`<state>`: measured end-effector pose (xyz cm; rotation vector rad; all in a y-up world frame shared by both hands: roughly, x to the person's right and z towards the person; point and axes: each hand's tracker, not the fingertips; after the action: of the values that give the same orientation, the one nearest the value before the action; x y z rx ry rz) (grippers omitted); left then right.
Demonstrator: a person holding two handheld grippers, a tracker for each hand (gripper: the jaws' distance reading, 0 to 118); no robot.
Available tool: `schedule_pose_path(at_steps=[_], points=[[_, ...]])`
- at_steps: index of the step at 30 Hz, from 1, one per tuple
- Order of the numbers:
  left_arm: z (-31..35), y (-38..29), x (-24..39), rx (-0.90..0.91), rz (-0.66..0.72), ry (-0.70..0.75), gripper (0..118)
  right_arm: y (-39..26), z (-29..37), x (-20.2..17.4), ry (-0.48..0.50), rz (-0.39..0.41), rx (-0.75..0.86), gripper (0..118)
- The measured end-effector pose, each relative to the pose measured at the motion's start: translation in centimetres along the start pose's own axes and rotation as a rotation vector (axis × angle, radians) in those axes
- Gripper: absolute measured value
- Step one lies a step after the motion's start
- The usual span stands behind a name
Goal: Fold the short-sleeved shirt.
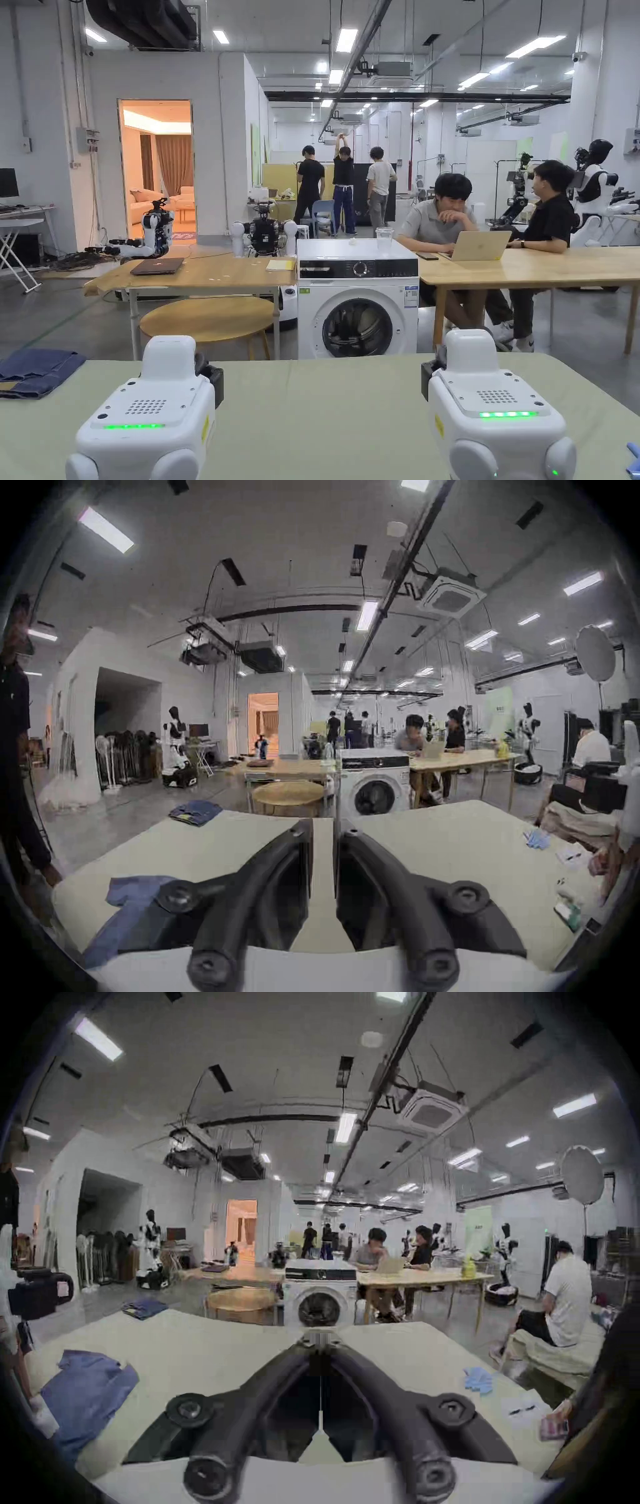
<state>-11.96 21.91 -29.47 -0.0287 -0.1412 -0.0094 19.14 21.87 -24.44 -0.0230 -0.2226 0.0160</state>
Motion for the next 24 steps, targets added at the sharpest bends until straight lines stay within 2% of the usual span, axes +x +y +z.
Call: schedule_pose_path(at_steps=[2, 6, 10, 12, 20, 24], points=[[0.0, -0.1, 0.0, -0.006, 0.005, -0.009, 8, -0.1, -0.1, 0.4, 0.043, -0.035, -0.003, 0], [0.2, -0.2, -0.5, 0.007, -0.005, 0.024, 8, 0.0, -0.2, 0.1, 0.041, -0.022, 0.0, 0], [1.7, -0.3, -3.3, 0.005, 0.0, 0.08, 8, 0.0, -0.6, -2.9, 0.098, -0.01, 0.003, 0], [2.9, -0.7, -5.6, -0.002, -0.012, 0.141, 8, -0.4, -0.7, -5.7, 0.157, -0.005, 0.006, 0], [11.0, -3.2, -17.5, -0.065, -0.053, 0.471, 8, -2.6, 1.0, -21.4, 0.518, -0.012, -0.033, 0], [12.8, -5.4, -22.1, -0.158, -0.037, 0.564, 8, -4.0, 2.3, -26.9, 0.639, -0.016, -0.067, 0]])
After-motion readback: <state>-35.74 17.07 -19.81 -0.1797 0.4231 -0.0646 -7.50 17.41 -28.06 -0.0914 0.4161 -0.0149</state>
